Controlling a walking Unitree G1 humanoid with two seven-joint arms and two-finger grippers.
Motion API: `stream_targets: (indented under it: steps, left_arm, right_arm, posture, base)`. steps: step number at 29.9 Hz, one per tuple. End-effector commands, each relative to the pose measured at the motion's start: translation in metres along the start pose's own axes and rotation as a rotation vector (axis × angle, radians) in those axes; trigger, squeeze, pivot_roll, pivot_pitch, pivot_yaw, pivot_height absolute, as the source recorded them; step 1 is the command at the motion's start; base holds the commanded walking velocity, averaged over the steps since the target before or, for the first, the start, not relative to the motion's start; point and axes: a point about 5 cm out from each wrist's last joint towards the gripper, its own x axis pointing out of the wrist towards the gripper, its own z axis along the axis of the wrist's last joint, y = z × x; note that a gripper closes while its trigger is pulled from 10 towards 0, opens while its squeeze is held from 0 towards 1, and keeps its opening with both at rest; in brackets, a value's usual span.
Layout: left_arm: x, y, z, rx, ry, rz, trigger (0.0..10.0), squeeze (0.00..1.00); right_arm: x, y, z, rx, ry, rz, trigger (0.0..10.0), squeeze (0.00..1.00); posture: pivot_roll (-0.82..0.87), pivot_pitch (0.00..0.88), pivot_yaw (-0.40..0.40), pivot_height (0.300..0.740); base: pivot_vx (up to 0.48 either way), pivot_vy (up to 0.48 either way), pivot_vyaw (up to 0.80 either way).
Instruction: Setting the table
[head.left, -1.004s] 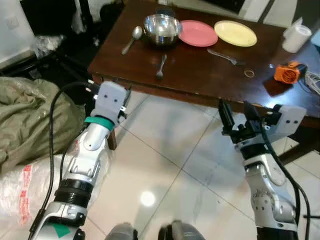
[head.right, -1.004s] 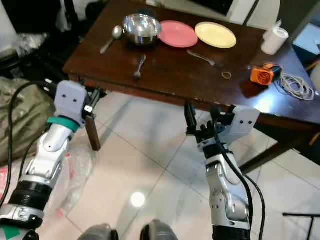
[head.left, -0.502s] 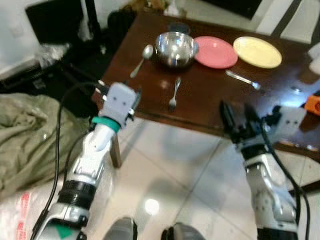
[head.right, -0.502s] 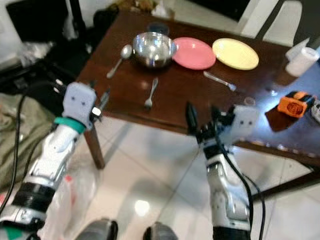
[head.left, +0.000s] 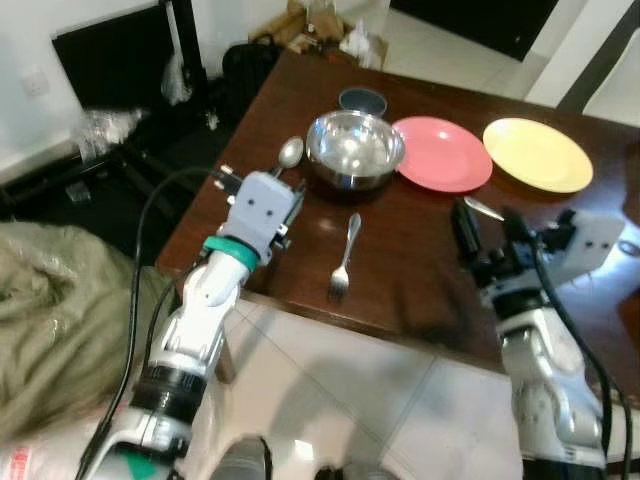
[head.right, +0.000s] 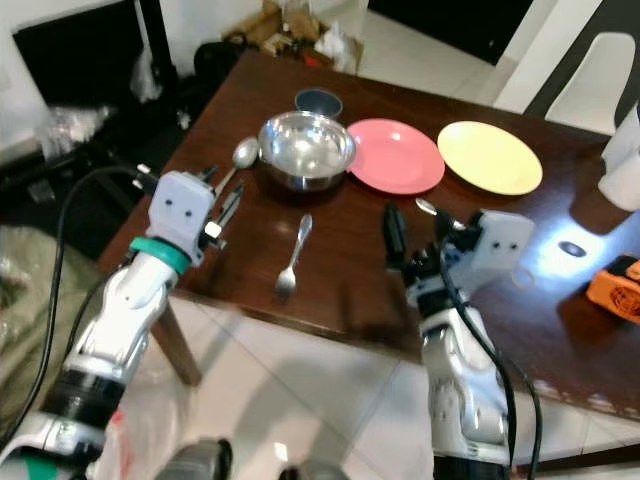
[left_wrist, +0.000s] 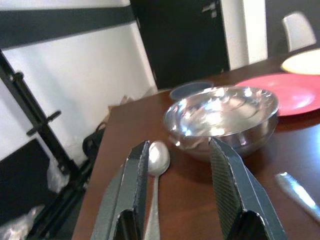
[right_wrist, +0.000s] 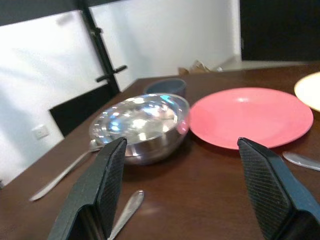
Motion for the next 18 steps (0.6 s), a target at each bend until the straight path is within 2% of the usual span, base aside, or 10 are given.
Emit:
stream_targets:
  steps: [1,12,18]
  left_arm:
    - [-0.002,-0.006,-0.002,-0.023,0.017,-0.021,10.0,0.0]
    - [0.0,-0.004,-0.01,-0.125,0.093,-0.022,10.0,0.0]
    - [0.002,-0.006,-0.012,-0.123,0.133,-0.078,10.0,0.0]
  right_arm:
    - [-0.004,-0.006,-0.003,-0.008,0.023,-0.023,10.0,0.0]
    - [-0.004,-0.006,-0.003,-0.011,0.026,-0.022,10.0,0.0]
    - [-0.004,-0.005,-0.003,-0.012,0.026,-0.021,10.0,0.0]
  posture:
    - [0.05,0.009,-0.003,0.74]
    - [0.05,0.009,-0.003,0.74]
    - [0.05,0.01,-0.004,0.74]
  base:
    - [0.0,0.0,0.0]
    - [0.0,0.0,0.0]
    - [0.0,0.0,0.0]
